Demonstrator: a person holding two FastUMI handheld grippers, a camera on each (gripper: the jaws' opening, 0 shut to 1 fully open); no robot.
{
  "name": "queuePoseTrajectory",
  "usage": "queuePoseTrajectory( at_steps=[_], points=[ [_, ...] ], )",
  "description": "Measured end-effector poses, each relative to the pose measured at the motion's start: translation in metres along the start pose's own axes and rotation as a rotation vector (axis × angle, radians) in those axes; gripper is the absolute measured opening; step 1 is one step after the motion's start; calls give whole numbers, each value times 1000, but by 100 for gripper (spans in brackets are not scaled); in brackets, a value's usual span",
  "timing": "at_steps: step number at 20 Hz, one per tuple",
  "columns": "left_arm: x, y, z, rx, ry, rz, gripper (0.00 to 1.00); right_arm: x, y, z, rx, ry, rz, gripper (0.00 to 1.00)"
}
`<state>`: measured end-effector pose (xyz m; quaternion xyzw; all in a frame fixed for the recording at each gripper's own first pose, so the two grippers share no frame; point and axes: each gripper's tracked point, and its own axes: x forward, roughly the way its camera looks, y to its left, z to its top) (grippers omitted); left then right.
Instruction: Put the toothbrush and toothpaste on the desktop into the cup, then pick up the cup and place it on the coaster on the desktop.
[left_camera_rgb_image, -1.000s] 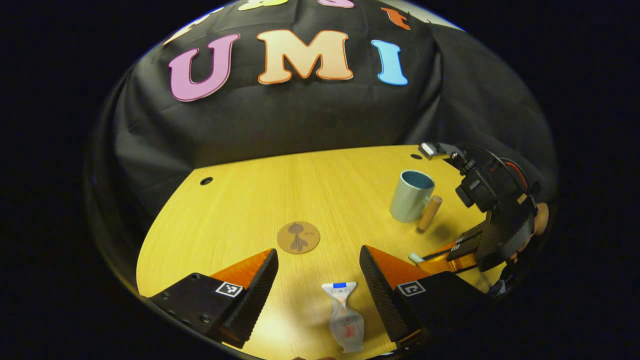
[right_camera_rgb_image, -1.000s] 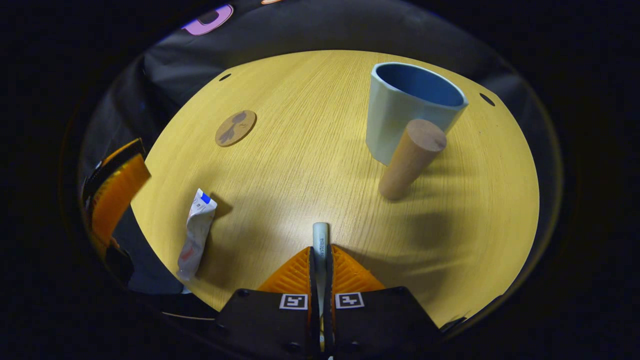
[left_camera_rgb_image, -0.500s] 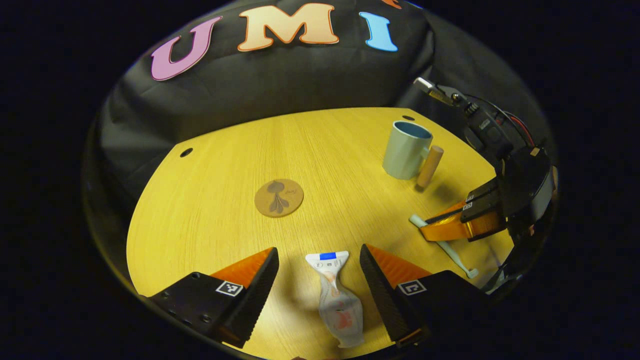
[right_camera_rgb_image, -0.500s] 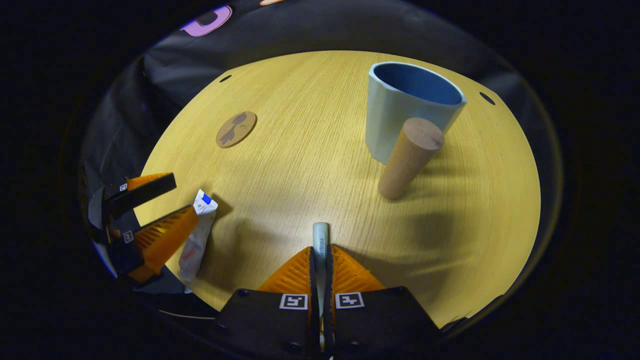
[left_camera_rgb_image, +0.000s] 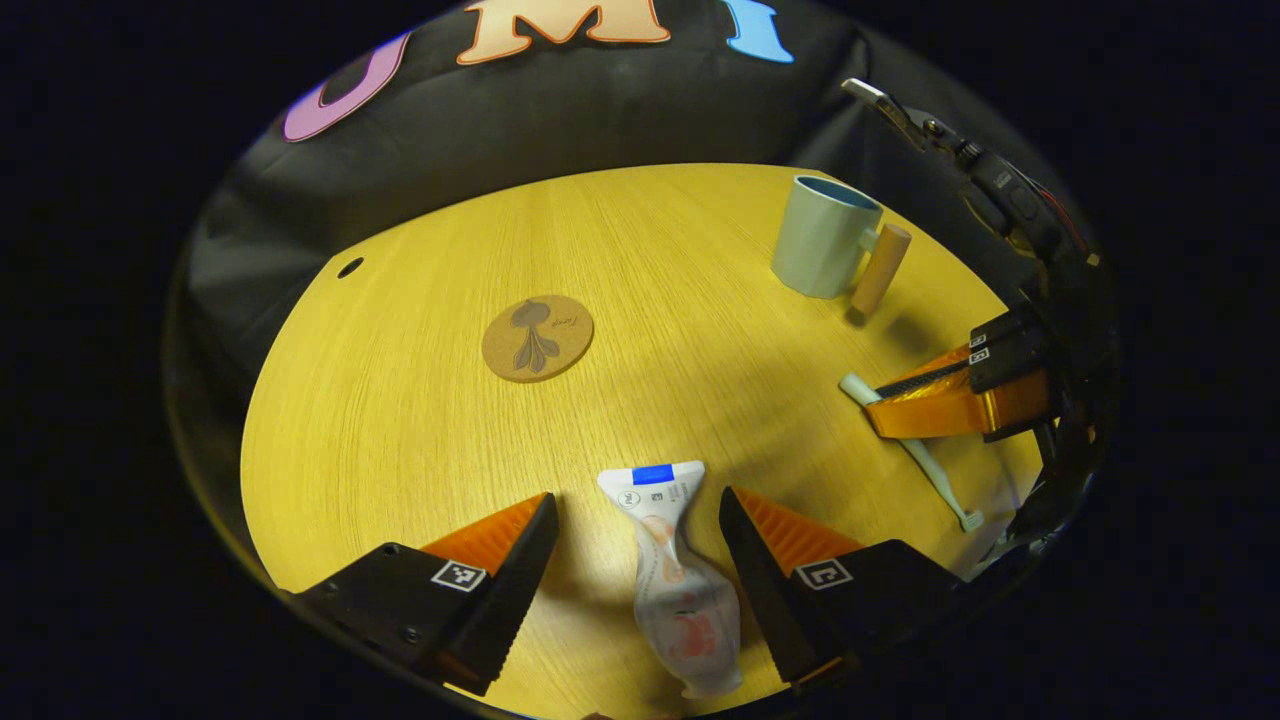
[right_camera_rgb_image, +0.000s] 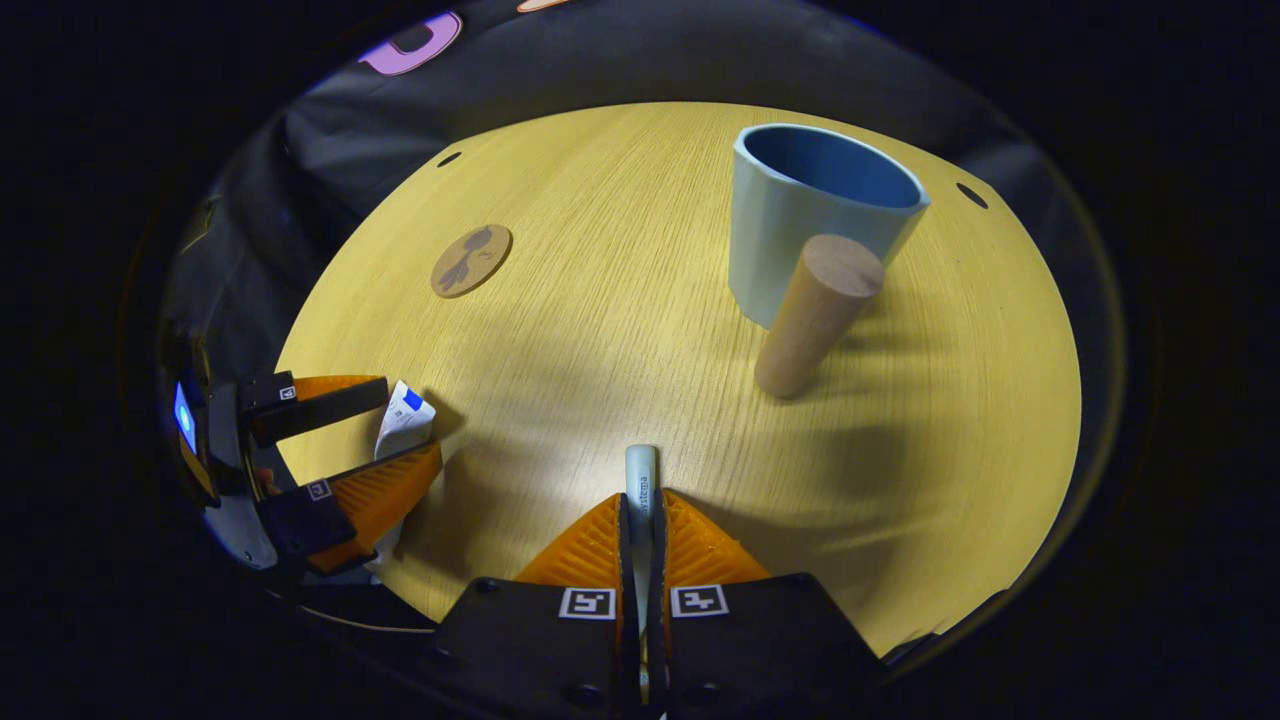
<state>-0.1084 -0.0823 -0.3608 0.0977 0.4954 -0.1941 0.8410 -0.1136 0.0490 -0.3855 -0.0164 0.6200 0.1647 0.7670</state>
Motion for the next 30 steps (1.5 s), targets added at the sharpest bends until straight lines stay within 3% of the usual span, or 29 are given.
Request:
queuePoseTrajectory(
  at_steps=[6,11,13,17,19,30],
  points=[
    [-1,1,2,-39,-5,0,88,0,0,0,2,-5,-2,6],
    [1,-4,3,-62,-1,1,50,0,-1,0,-9,-12,-7,6],
    [0,-3,4,-71,7,-5,43,0,-1,0,-15,-14,-10,6],
    [2,-3,7,-106,-6,1,11,0,-1,1,-28,-24,-18,6],
    [2,-2,7,-104,1,6,4,0,-1,1,-42,-31,-22,6],
    [-11,-3,13,-168,0,-13,0,-5,2,5,31,-92,54,6]
  ],
)
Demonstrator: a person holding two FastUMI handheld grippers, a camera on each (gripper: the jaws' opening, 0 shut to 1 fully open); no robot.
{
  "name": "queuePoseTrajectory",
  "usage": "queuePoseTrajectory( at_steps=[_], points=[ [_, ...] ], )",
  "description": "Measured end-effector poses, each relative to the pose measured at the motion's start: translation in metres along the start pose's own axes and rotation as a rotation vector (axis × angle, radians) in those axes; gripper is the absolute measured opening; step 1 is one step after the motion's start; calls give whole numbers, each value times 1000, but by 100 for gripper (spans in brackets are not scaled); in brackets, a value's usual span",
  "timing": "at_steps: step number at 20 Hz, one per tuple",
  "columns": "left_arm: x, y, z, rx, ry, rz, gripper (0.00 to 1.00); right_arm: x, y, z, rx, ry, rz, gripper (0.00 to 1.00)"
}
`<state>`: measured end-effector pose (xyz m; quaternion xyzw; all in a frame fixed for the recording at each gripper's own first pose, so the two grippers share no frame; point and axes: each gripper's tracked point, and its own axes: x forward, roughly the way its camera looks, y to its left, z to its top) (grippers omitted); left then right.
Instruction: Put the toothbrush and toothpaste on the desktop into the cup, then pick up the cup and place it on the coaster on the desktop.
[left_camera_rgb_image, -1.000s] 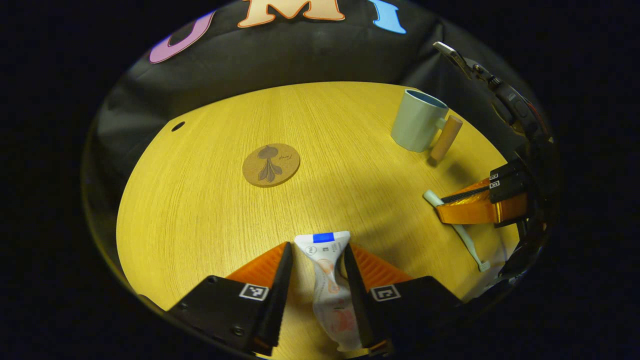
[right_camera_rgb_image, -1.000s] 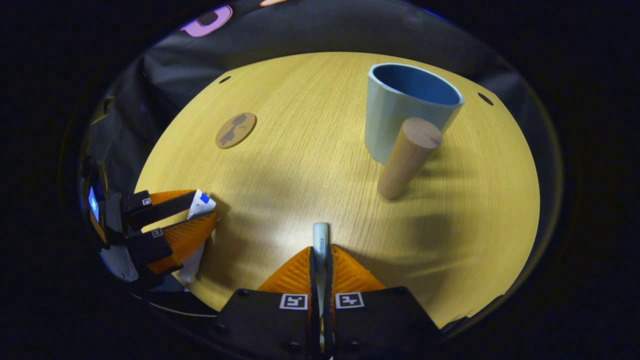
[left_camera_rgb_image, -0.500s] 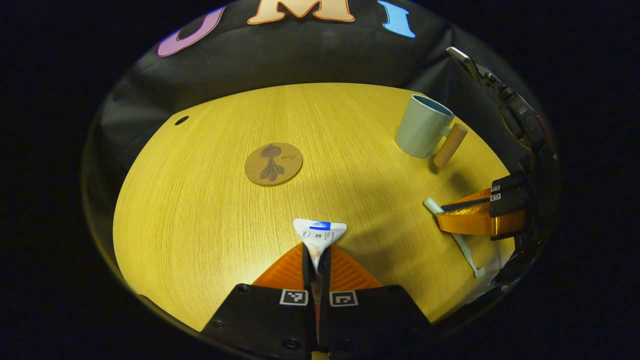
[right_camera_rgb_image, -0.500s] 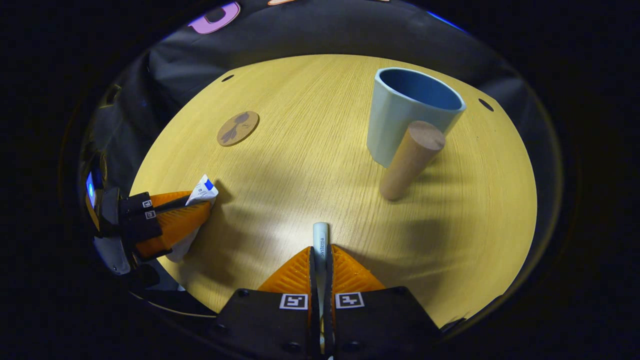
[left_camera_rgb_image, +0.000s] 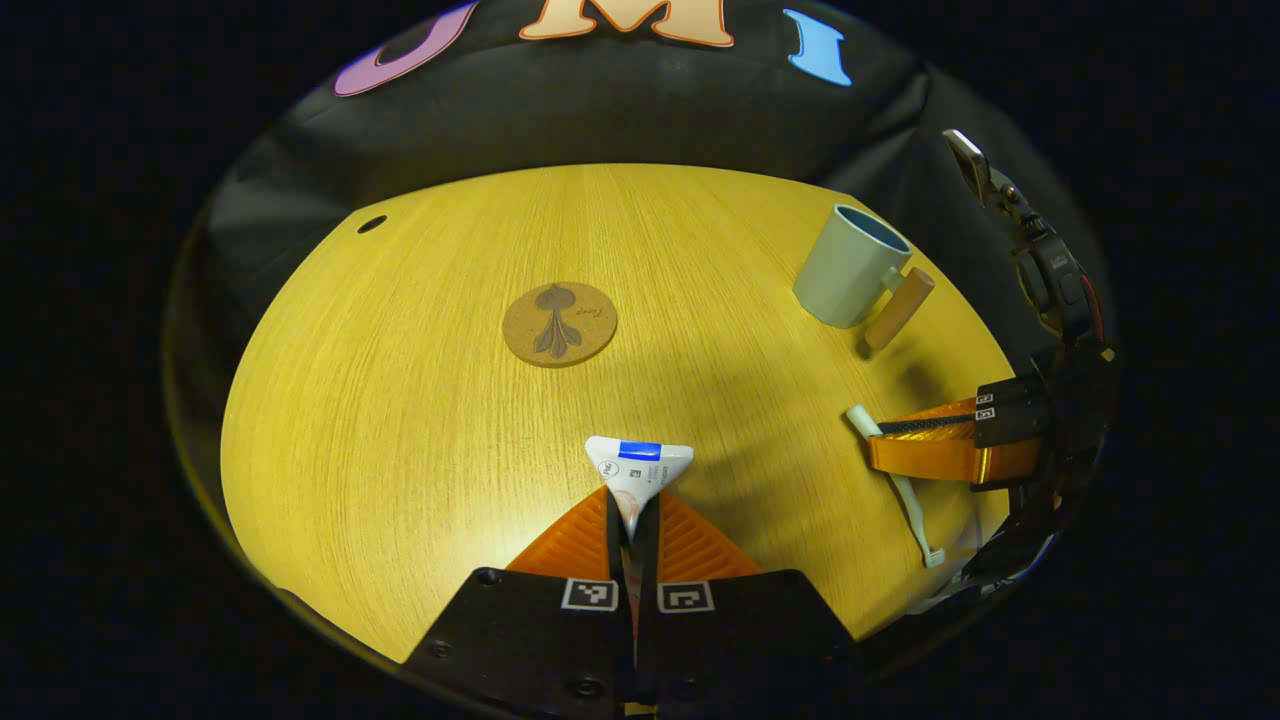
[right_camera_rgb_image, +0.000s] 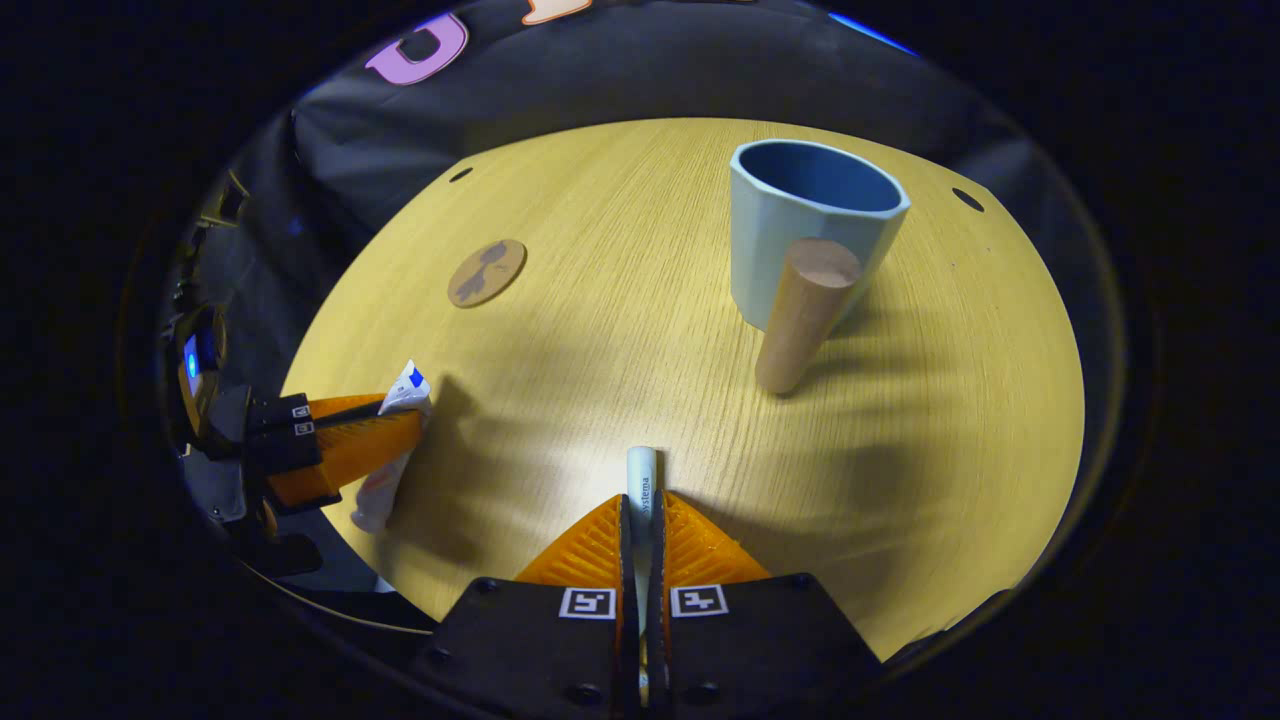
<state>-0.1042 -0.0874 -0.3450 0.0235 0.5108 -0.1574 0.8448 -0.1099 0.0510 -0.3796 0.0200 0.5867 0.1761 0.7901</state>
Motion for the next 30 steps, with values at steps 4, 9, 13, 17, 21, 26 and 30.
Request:
queuePoseTrajectory(
  at_steps=[4,9,13,17,21,26,30],
  points=[
    [-9,0,10,2,-24,-14,0,-1,-3,2,20,-52,30,6],
    [-20,-7,27,45,-62,-35,0,-16,-1,21,68,-134,75,6],
    [-26,-16,44,71,-113,-52,0,-37,-6,53,115,-214,90,6],
    [-37,-22,65,89,-196,-59,0,-53,-11,82,109,-305,91,5],
    [-47,-28,91,77,-279,-69,0,-64,-12,104,92,-360,95,5],
    [-57,-33,115,86,-333,-74,0,-87,-25,161,73,-505,72,5],
    [-68,-38,122,84,-351,-78,0,-102,-38,210,89,-621,57,5]
  ],
)
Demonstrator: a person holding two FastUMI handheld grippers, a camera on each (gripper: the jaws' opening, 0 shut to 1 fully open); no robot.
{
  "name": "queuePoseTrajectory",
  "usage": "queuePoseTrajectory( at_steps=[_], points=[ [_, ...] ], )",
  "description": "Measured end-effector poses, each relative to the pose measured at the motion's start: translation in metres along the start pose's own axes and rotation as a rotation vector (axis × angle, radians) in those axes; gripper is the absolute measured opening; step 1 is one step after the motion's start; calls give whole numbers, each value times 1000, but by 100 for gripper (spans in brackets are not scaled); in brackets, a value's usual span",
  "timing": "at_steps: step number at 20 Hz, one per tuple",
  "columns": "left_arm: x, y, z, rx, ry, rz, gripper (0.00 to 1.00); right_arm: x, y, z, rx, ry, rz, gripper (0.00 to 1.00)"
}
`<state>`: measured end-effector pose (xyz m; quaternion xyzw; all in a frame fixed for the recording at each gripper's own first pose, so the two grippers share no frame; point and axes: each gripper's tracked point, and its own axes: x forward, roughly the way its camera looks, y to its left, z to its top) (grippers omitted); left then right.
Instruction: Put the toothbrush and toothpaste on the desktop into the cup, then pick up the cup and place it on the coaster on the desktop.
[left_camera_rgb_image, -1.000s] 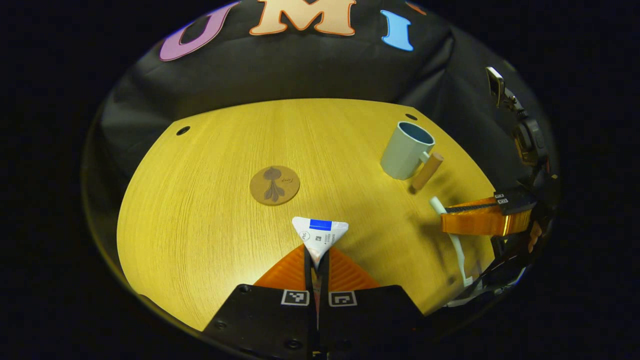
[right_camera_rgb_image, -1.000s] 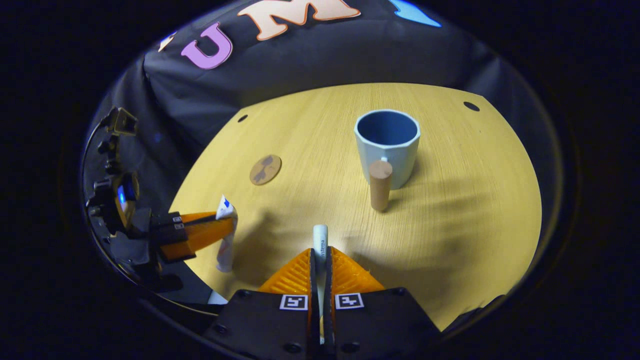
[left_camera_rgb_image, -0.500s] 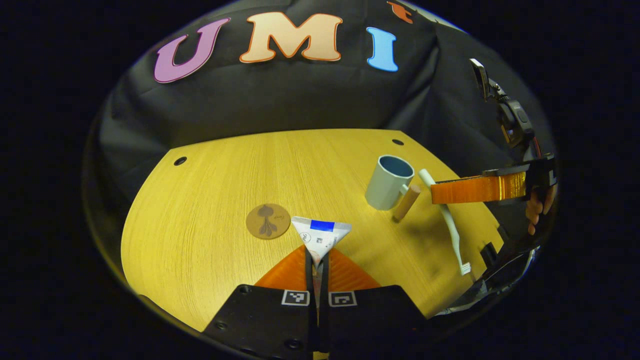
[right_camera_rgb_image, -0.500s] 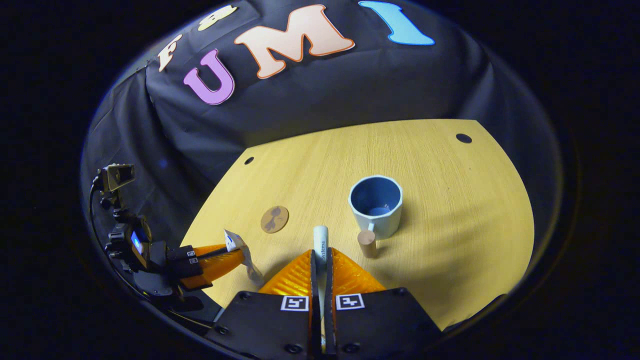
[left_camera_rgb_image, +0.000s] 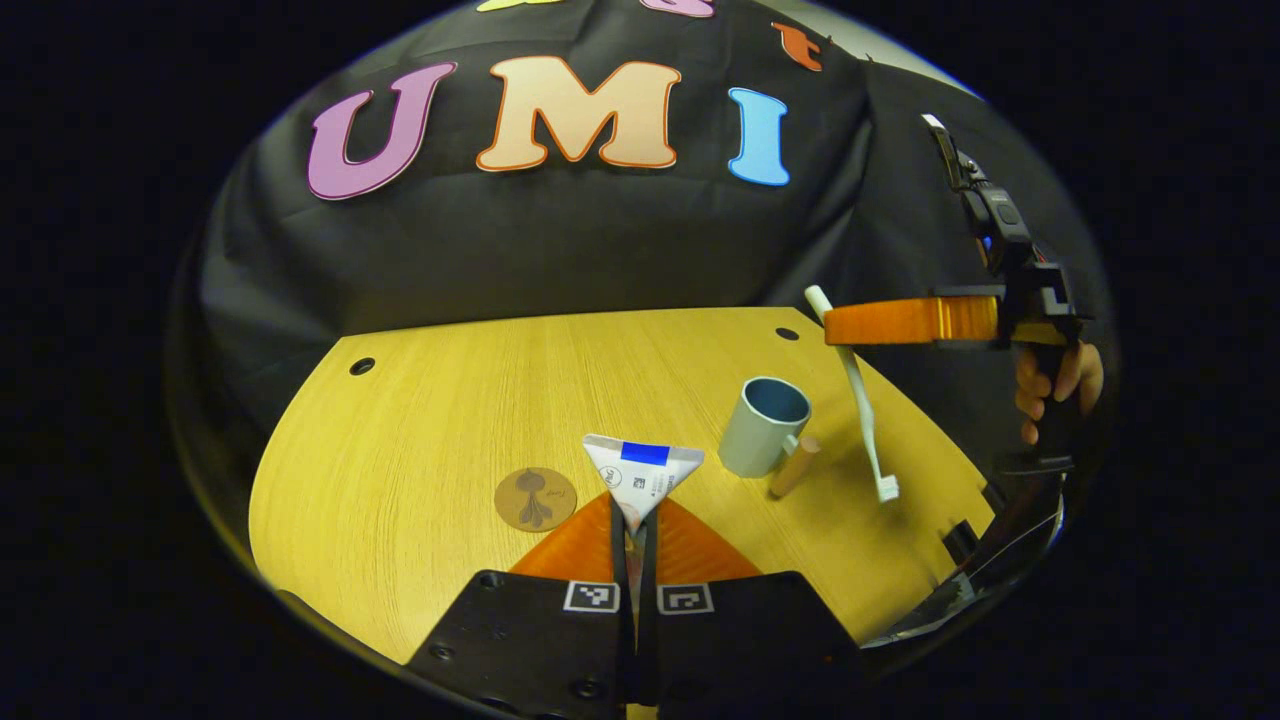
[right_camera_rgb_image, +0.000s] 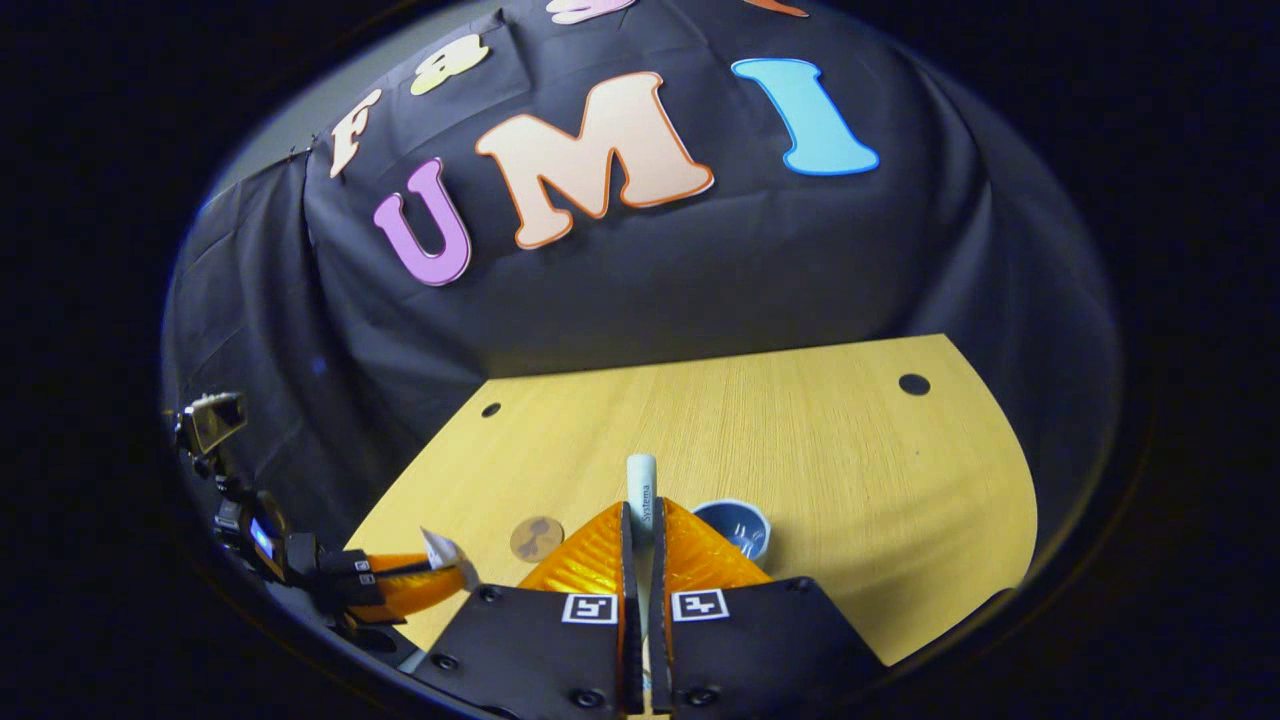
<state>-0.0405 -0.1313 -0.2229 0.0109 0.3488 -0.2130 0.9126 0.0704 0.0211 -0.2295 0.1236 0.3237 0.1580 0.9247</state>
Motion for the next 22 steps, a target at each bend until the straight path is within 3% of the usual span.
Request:
queuePoseTrajectory(
  at_steps=[11,19,22],
  points=[
    [-15,-1,17,-31,-42,41,0,63,-32,53,-87,-255,-107,5],
    [-20,6,24,-53,-60,81,0,83,-45,32,-150,-257,-178,5],
    [-17,3,28,-56,-69,72,0,79,-53,23,-135,-245,-203,11]
  ],
)
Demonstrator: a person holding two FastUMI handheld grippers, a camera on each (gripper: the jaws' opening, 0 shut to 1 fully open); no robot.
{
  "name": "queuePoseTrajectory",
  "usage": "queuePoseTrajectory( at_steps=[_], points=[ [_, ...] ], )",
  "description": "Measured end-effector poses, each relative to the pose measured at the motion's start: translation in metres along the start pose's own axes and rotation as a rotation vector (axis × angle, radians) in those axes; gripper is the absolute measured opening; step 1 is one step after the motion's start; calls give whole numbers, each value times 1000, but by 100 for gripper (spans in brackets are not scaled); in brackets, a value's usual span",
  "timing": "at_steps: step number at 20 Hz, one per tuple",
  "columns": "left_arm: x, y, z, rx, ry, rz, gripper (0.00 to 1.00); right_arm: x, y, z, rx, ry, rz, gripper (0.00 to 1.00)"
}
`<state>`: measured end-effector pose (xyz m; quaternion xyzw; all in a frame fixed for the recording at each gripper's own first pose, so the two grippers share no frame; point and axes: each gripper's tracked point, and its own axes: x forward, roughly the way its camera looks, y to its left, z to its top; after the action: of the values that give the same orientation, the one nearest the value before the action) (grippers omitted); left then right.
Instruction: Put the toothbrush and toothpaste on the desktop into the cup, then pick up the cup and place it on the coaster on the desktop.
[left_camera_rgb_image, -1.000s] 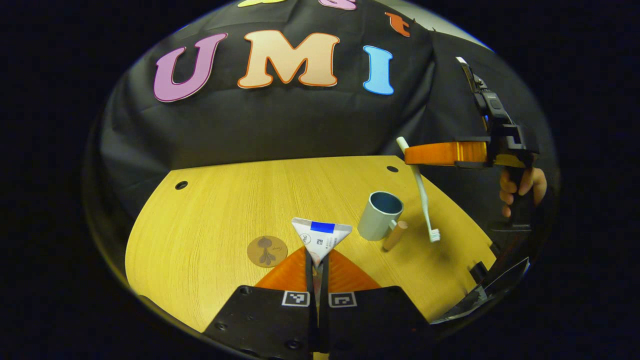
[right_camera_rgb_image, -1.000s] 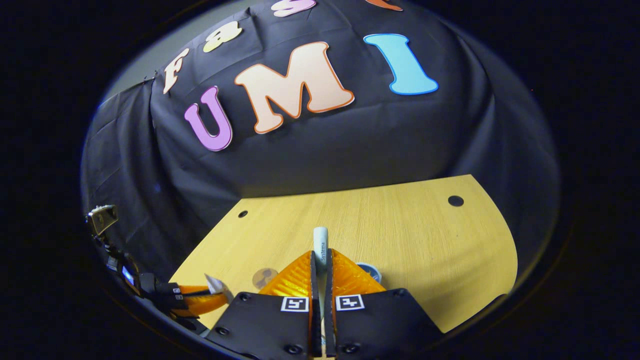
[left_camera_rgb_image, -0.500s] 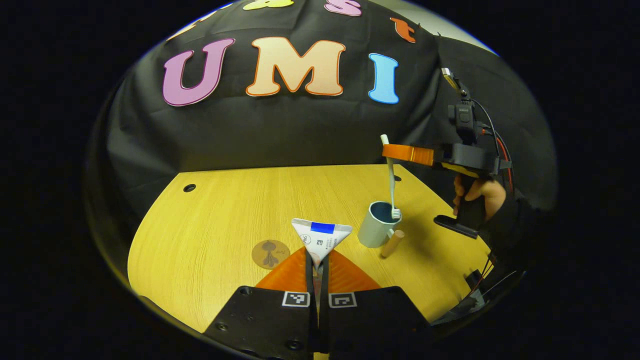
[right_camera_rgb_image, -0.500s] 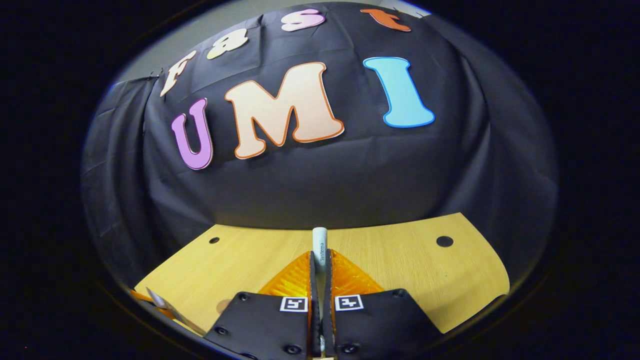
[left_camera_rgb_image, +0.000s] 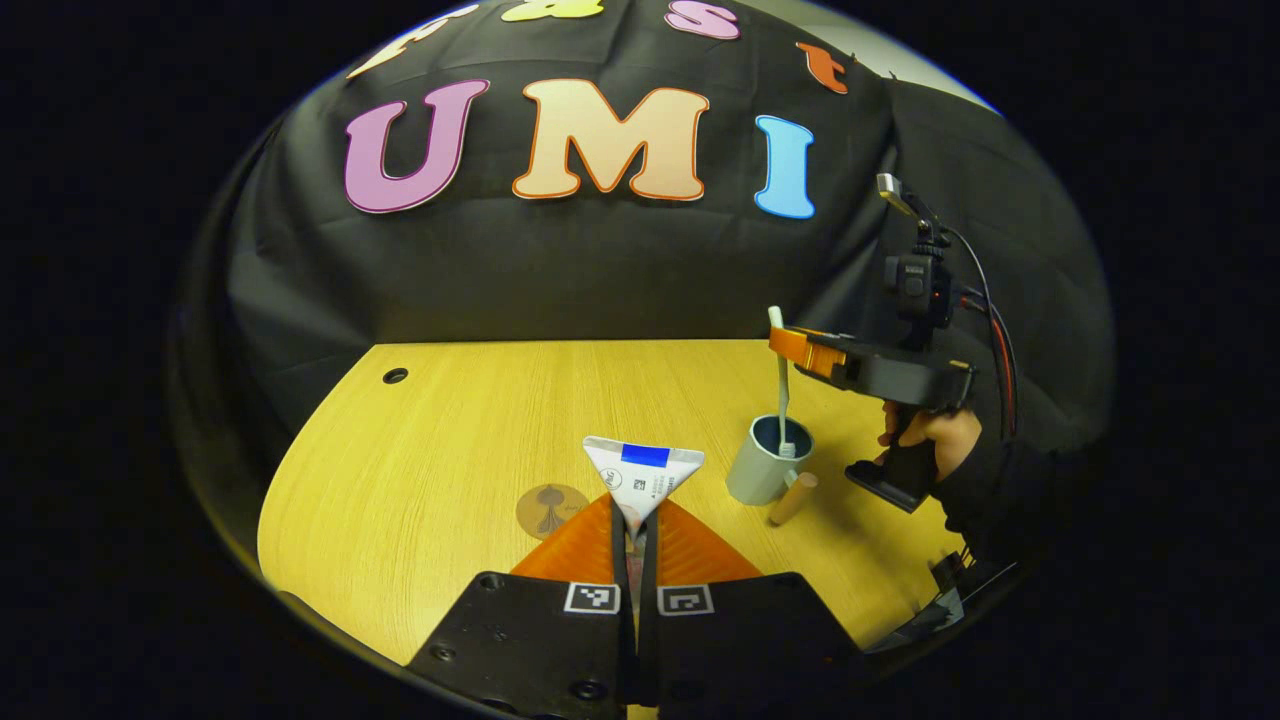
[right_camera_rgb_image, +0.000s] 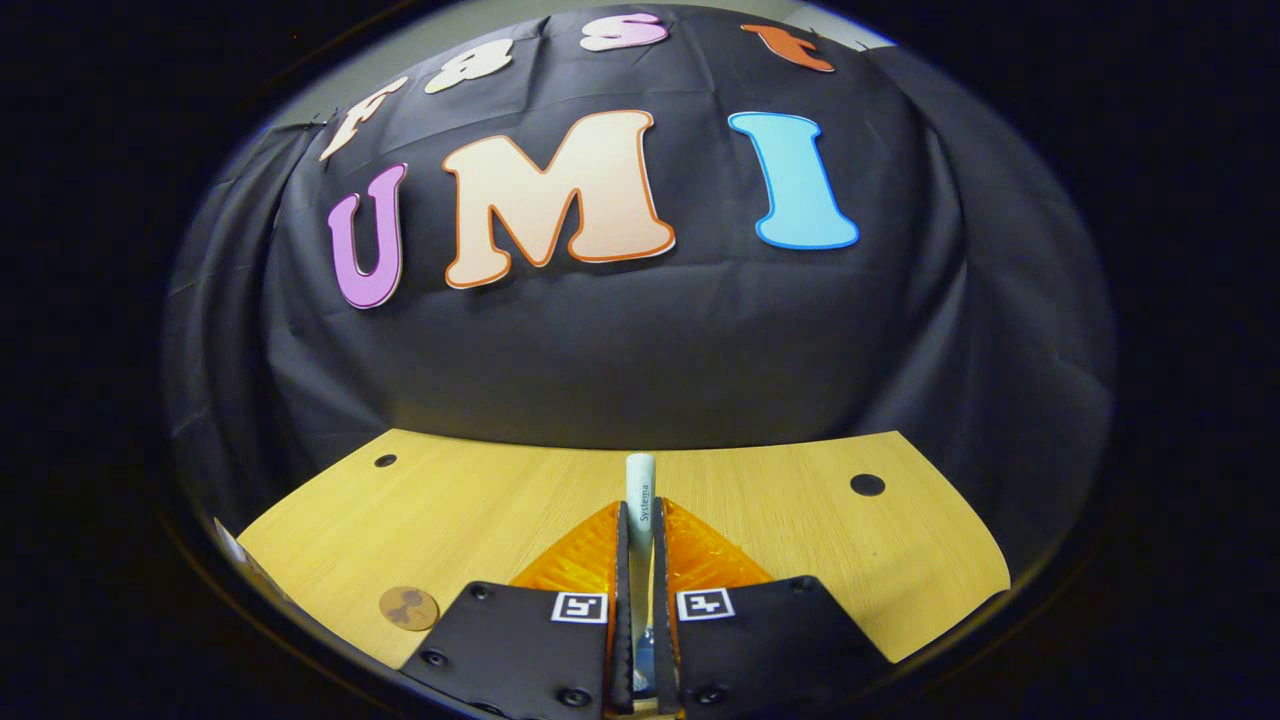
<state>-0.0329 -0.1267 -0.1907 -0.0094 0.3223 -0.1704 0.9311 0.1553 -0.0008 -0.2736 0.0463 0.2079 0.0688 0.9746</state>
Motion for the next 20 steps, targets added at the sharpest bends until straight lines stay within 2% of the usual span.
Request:
queuePoseTrajectory(
  at_steps=[3,4,5,6,7,10,11,18,19,20],
  points=[
    [4,-5,6,13,-8,-10,0,-10,-3,-14,-6,24,-11,10],
    [5,-8,6,18,-7,-17,0,-16,-3,-18,-10,36,-7,23],
    [6,-10,9,22,-9,-25,0,-19,-3,-22,-15,45,-4,28],
    [8,-11,11,24,-10,-34,0,-24,-4,-25,-15,48,3,29],
    [10,-14,15,25,-17,-45,0,-29,-5,-25,-14,45,7,35],
    [17,-27,24,31,-28,-74,0,-53,-19,-33,-13,48,-14,100],
    [19,-31,29,36,-35,-85,0,-60,-28,-38,-14,58,-26,96],
    [33,-59,63,64,-93,-150,0,-114,-68,-85,49,169,-85,99],
    [36,-64,67,65,-98,-159,0,-121,-71,-90,58,181,-90,96],
    [40,-69,71,66,-106,-171,0,-127,-72,-95,65,192,-92,99]
  ],
)
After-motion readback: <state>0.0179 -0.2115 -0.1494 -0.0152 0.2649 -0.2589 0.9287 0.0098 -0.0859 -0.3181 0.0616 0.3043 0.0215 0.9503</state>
